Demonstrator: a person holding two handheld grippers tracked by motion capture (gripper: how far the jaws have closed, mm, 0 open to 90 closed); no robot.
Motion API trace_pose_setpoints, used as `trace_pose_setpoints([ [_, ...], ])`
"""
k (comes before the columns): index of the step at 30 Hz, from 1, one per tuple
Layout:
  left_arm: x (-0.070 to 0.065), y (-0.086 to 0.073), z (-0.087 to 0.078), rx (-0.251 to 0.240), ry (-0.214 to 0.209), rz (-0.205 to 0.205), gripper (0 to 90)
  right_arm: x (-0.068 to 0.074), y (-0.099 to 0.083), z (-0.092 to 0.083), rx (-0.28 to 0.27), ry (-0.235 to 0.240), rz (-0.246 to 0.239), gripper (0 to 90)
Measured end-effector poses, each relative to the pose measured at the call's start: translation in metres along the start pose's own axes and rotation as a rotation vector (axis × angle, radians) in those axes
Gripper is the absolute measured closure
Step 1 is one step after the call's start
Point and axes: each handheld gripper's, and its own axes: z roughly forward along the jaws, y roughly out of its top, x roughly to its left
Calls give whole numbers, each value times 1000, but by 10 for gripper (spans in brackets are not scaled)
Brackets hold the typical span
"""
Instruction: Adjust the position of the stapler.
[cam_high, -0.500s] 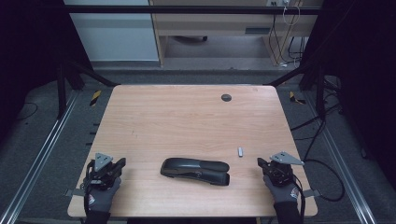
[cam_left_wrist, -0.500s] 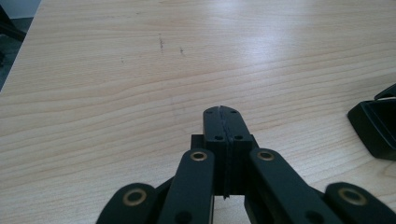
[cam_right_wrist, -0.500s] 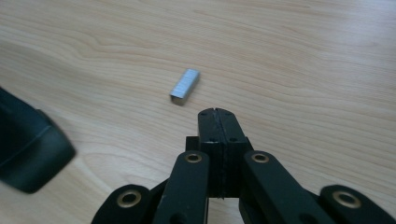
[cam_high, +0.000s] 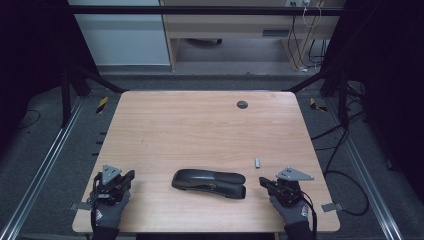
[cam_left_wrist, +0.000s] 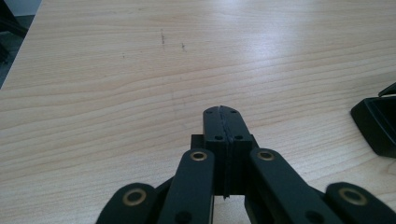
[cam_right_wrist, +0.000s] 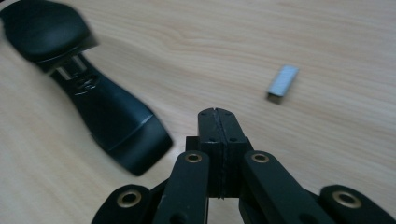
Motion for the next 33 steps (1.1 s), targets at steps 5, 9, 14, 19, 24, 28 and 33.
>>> trace_pose_setpoints([
  [5, 1, 0, -2, -8, 12, -2, 897, 15, -1, 5, 8, 64, -18, 900],
  [9, 1, -1, -1, -6, 16, 1, 895, 28, -5, 9, 25, 120, -44, 900],
  [14, 0, -1, -1, -3, 21, 3, 895, 42, -9, 17, 58, 167, -75, 900],
  [19, -1, -1, -1, -3, 22, 8, 895, 51, -12, 26, 94, 182, -92, 900],
  [24, -1, -1, 0, 1, 24, 10, 895, 54, -14, 31, 112, 183, -107, 900],
  [28, -1, -1, 0, -1, 26, 13, 893, 52, -15, 33, 123, 176, -101, 900],
  [33, -1, -1, 0, 1, 27, 15, 893, 52, -15, 34, 110, 157, -116, 900],
])
